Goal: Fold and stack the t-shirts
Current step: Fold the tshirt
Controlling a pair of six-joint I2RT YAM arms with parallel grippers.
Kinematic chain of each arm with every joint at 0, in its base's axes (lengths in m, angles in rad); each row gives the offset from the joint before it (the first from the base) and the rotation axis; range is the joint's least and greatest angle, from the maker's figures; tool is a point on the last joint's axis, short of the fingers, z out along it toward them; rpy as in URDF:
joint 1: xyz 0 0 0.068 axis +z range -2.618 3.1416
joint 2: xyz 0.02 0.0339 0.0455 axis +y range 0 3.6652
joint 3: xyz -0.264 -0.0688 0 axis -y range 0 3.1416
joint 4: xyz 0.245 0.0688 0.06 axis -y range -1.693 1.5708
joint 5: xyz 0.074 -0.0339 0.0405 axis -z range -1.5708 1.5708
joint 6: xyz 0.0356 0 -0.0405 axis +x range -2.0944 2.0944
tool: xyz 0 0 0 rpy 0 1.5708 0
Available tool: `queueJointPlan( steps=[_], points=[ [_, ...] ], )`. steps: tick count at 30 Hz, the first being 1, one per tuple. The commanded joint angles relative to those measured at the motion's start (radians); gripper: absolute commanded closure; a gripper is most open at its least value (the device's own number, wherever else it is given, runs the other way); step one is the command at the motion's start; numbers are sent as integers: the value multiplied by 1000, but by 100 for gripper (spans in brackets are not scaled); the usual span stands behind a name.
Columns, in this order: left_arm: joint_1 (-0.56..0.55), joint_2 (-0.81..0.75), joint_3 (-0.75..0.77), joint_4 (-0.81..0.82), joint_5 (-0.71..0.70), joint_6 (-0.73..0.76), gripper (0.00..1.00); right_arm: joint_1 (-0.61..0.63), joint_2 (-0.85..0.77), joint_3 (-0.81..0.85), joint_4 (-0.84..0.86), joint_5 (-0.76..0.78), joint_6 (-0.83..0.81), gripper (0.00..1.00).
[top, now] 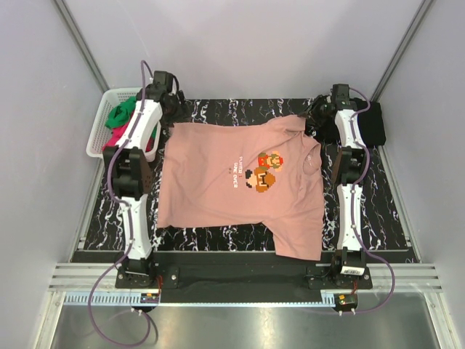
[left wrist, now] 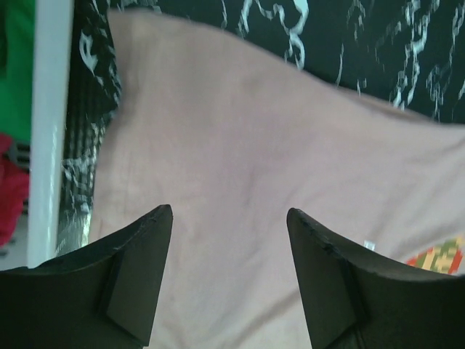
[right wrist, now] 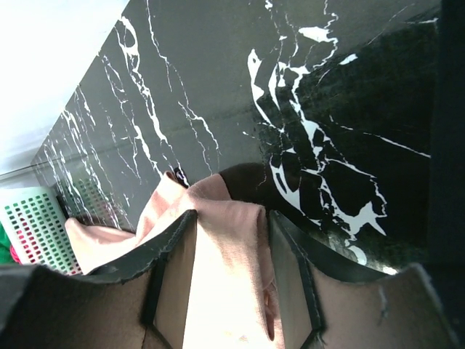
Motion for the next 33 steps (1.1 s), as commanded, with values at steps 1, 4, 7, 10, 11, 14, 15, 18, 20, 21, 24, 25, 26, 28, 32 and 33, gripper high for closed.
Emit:
queueJointPlan(
  steps=[1, 4, 7, 10, 11, 14, 15, 18, 20, 21, 24, 25, 26, 28, 32, 33],
  points=[
    [36, 95, 136, 3, -15, -37, 32, 13, -8, 35, 43, -31, 9, 48],
    [60, 155, 204, 4, -27, -62, 32, 19, -11, 35, 52, -37, 10, 48],
    [71, 198, 245, 20, -16, -62, 32, 22, -14, 32, 54, -49, 9, 48],
    [75, 252, 291, 35, 25, -70, 32, 25, -22, 18, 55, -55, 9, 48],
    [77, 273, 311, 37, 43, -74, 32, 27, -25, 15, 57, -57, 9, 48],
    [74, 299, 336, 55, 57, -76, 32, 30, -30, 8, 57, -64, 12, 48],
    [74, 306, 340, 58, 56, -76, 33, 30, -30, 6, 58, -66, 12, 48],
    [77, 335, 357, 66, 56, -79, 33, 33, -40, -6, 58, -74, 13, 48],
    [77, 353, 365, 66, 56, -82, 33, 33, -48, -11, 58, -75, 12, 48],
    [77, 361, 368, 66, 53, -82, 33, 33, -49, -11, 58, -77, 10, 48],
    [79, 376, 386, 67, 41, -88, 33, 33, -57, -14, 58, -77, 9, 47],
    [79, 378, 391, 70, 44, -90, 33, 33, -59, -14, 58, -81, 9, 47],
    [82, 384, 395, 72, 44, -96, 33, 33, -57, -15, 58, -87, 10, 47],
    [83, 390, 397, 73, 41, -100, 34, 33, -62, -22, 60, -89, 13, 47],
    [86, 398, 395, 70, 27, -96, 34, 33, -60, -31, 58, -94, 10, 48],
    [86, 396, 395, 67, 27, -93, 34, 33, -62, -35, 58, -92, -2, 49]
  ],
)
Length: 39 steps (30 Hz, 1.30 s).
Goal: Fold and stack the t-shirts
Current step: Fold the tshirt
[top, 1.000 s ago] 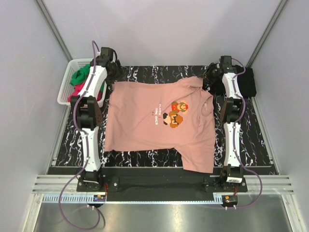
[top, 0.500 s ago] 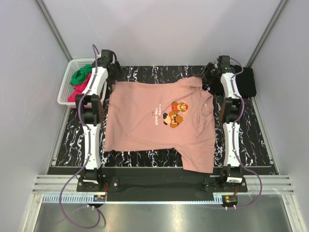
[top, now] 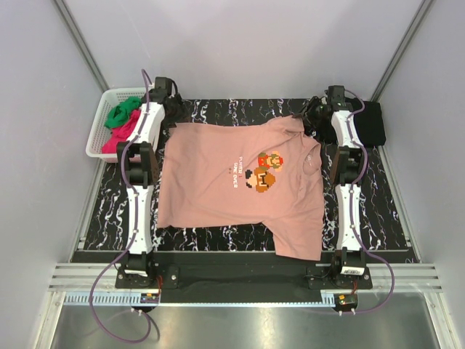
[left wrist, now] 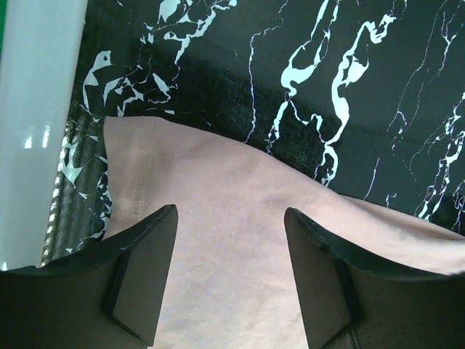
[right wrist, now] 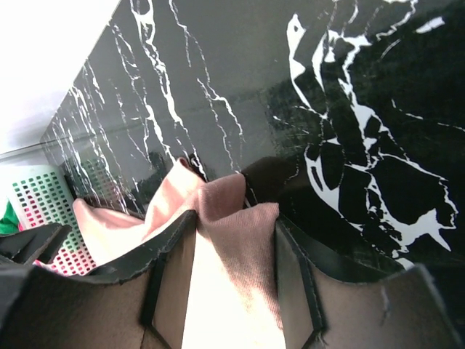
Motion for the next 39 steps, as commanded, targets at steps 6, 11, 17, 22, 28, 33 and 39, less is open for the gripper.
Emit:
queueJointPlan(
  steps=[6, 11, 17, 22, 28, 33, 39],
  points=[
    [11, -90, -55, 14, 11, 34, 33, 20, -230, -139, -31, 95, -140, 46],
    [-32, -315, -379, -6, 24, 112, 33, 84, -443, -284, -209, 185, -204, 47],
    [-74, -636, -782, 22, 19, 147, 31, 208, -786, -649, -252, 365, -235, 42],
    [-101, -771, -934, 13, 59, 163, 30, 248, -1021, -973, -218, 432, -203, 46],
    [-141, -921, -1112, -81, -11, 155, 32, 345, -1250, -1247, -261, 406, -149, 48],
    [-158, -1089, -1249, -85, -21, 101, 31, 399, -1417, -1473, -258, 383, -37, 49],
    [-199, -1107, -1330, -70, -42, 80, 32, 449, -1466, -1604, -255, 452, -22, 50]
  ],
)
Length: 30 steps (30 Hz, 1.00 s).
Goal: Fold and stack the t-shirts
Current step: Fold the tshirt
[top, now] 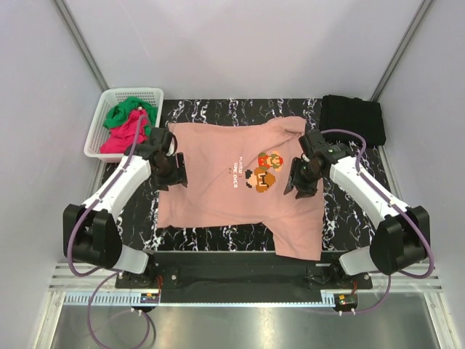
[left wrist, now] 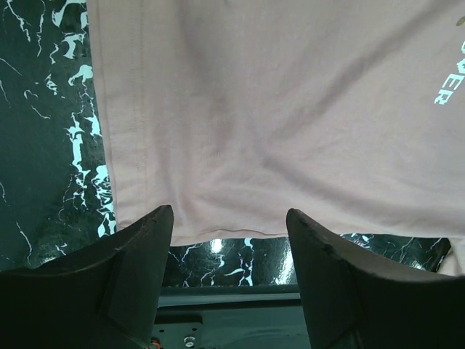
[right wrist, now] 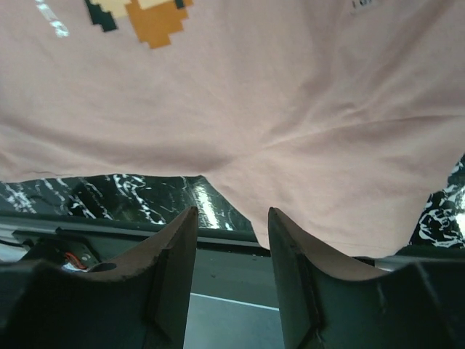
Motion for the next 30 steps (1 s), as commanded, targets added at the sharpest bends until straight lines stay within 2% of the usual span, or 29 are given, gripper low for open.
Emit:
queueJointPlan(
  steps=[1, 2, 7, 8, 9, 10, 11, 14, 15, 17, 30],
  points=[
    [-32, -4, -78, 33, -27, -23, 32, 28, -28, -61, 14, 66, 42, 50],
    [-41, -14, -99, 36, -27, -30, 32, 31, -28, -93, 14, 75, 46, 52],
    [-60, -129, -265, 76, -20, -75, 37, 68, -60, -191, 31, 92, 117, 72],
    [-60, -143, -282, 77, -18, -86, 45, 70, -64, -226, 42, 86, 126, 81],
    [-64, -155, -299, 80, -17, -90, 46, 73, -67, -245, 66, 80, 140, 93],
    [-78, -175, -308, 79, -27, -95, 50, 77, -70, -259, 76, 83, 150, 100],
    [-81, -182, -302, 77, -29, -95, 65, 80, -71, -276, 80, 88, 155, 100],
    [-83, -179, -265, 71, -59, -90, 79, 90, -73, -279, 89, 108, 155, 100],
    [-83, -171, -258, 68, -64, -86, 91, 90, -70, -274, 88, 108, 149, 100],
    [-83, -140, -238, 67, -69, -67, 100, 91, -64, -259, 80, 117, 146, 100],
    [-83, 39, -176, 107, -87, -64, 100, 91, 59, -224, 57, 207, 121, 100]
  ],
)
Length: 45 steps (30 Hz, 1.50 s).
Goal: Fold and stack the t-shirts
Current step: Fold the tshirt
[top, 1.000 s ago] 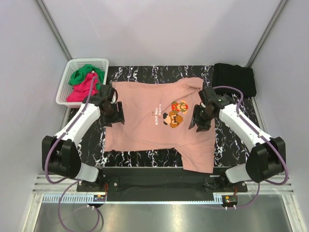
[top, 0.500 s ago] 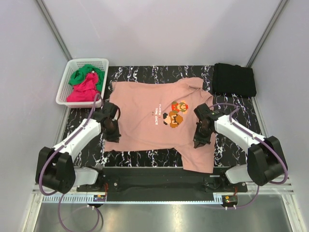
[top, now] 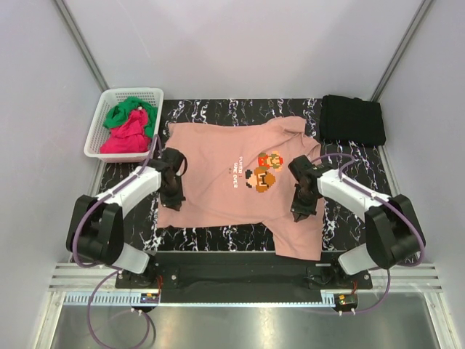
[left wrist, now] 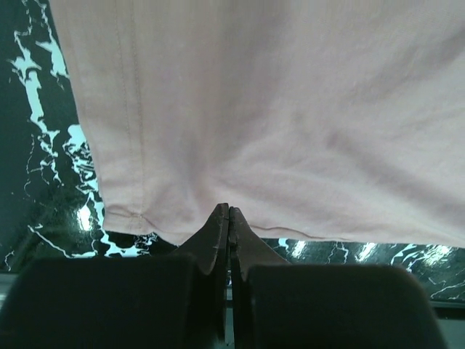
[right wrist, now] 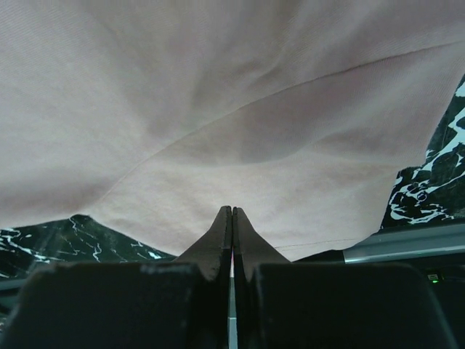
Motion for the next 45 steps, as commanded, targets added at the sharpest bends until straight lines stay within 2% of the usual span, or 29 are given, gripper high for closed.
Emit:
queueJointPlan(
  steps=[1, 11, 21, 31, 45],
  points=[
    [-1, 33, 60, 32, -9, 3, 100, 8, 34, 49, 4, 60, -9, 100],
    [4, 84, 52, 49, 35, -32, 100, 8, 175, 115, -10, 95, 6, 100],
    [25, 130, -1, 95, 71, -44, 100, 8, 258, 101, 24, 75, -2, 100],
    [27, 98, -77, 100, 67, -79, 100, 8, 211, 6, 35, 49, 17, 100],
    [27, 20, -133, 74, 98, -106, 100, 10, 157, -17, -36, -24, 52, 100]
  ],
)
